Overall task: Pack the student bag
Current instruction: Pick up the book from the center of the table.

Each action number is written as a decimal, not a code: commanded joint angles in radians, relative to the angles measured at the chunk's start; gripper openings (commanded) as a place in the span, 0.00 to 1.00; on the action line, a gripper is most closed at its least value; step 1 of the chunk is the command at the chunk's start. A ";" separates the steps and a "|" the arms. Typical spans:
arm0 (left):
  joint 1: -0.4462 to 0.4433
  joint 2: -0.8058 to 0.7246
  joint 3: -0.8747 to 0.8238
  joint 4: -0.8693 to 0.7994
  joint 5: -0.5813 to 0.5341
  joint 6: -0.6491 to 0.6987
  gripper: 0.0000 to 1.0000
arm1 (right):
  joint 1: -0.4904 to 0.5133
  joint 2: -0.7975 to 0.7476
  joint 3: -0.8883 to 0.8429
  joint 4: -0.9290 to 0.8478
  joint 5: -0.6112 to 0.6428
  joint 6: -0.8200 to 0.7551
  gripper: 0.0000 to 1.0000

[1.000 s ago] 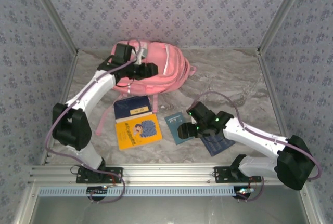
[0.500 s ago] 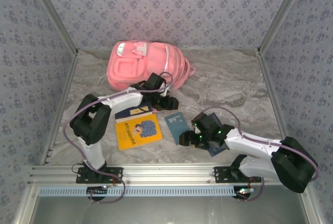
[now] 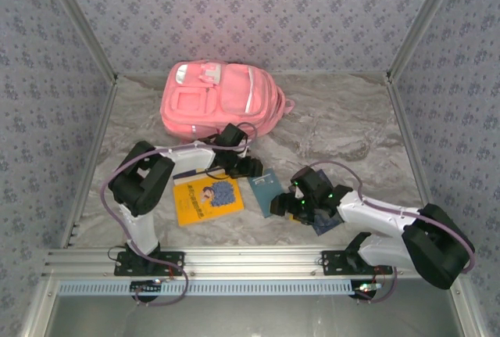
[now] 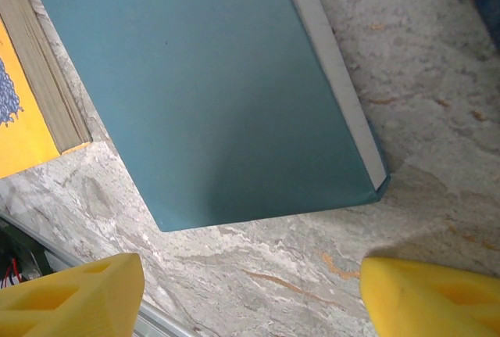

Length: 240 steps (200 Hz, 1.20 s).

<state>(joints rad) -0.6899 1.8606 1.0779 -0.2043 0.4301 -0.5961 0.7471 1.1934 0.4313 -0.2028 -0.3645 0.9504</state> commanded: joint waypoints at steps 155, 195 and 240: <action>-0.051 -0.021 -0.090 0.129 0.073 -0.053 0.48 | -0.097 0.114 0.202 0.056 0.000 -0.105 0.77; -0.080 -0.052 -0.141 0.188 0.095 -0.111 0.48 | -0.156 0.148 0.229 0.043 -0.001 -0.106 0.78; -0.093 -0.098 -0.191 0.193 0.085 -0.126 0.49 | -0.235 0.179 0.210 0.107 -0.058 -0.081 0.79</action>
<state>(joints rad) -0.7326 1.7905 0.9230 0.0040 0.4145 -0.6857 0.5259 1.3613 0.6071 -0.2409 -0.3561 0.8745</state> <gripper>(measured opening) 0.485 0.785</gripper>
